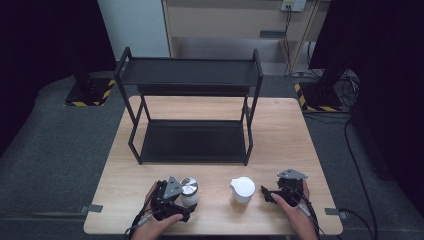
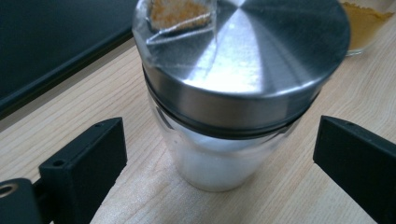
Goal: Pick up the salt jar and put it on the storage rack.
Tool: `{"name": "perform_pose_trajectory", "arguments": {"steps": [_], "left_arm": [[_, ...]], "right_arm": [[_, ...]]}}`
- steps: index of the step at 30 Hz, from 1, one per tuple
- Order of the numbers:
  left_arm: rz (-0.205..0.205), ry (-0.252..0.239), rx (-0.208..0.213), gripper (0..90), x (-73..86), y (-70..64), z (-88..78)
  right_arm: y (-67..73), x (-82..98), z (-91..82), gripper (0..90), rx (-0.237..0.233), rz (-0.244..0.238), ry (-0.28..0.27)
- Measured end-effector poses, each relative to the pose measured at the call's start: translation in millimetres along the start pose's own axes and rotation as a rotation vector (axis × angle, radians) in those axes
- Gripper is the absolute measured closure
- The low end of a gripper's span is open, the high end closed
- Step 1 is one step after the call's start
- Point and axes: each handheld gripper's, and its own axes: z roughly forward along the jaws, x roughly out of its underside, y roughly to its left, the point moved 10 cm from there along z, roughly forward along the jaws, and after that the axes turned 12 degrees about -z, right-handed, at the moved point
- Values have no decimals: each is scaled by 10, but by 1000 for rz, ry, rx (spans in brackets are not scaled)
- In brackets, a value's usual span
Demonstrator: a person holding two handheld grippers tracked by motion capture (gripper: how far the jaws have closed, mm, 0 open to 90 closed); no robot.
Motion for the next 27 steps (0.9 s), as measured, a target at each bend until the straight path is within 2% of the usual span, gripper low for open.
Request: {"name": "perform_pose_trajectory", "arguments": {"steps": [19,27], "left_arm": [[5,9,-3,17,33,5,95],[5,-6,-5,37,40,-4,132]], "right_arm": [[0,1,0,14,0,0,0],[-1,1,-1,15,-1,-1,0]]}}
